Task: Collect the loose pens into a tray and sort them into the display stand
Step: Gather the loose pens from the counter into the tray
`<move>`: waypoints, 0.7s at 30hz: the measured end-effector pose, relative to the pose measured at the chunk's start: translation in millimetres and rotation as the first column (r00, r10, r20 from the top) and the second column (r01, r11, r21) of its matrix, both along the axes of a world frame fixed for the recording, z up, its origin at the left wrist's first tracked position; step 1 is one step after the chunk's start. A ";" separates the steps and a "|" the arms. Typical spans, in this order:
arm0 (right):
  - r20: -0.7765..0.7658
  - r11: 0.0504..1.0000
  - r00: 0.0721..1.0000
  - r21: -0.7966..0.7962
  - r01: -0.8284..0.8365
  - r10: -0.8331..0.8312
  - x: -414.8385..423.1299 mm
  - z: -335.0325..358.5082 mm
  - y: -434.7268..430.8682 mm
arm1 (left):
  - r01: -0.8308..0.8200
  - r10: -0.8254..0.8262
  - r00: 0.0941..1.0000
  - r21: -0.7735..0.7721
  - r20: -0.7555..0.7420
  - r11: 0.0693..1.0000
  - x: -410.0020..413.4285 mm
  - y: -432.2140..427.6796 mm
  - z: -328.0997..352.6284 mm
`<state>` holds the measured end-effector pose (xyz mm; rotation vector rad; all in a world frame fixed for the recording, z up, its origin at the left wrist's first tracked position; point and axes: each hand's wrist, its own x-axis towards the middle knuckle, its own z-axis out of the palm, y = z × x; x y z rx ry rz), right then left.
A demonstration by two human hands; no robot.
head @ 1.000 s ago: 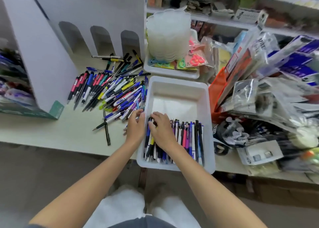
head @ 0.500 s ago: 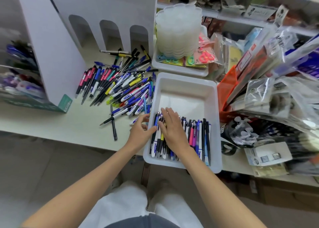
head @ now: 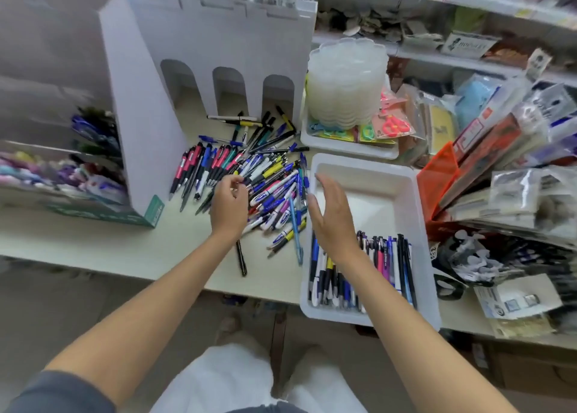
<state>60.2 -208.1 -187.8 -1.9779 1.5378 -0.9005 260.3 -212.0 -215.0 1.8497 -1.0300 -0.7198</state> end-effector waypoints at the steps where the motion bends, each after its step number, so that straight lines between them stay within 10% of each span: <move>1: -0.004 1.000 1.000 -0.001 -0.007 0.007 13.9 2.9 -7.0 | 0.001 -0.002 0.998 0.020 0.057 1.000 15.6 -14.2 0.1; 8: -0.057 0.992 0.995 0.097 0.083 -0.078 78.1 -16.5 -42.8 | 0.013 -0.116 0.903 0.243 0.413 0.970 90.2 -86.6 -7.8; 21: -0.096 0.970 0.985 0.184 0.161 -0.146 113.5 -46.9 -72.0 | -0.034 -0.162 0.894 0.424 0.417 0.905 100.6 -104.7 -35.0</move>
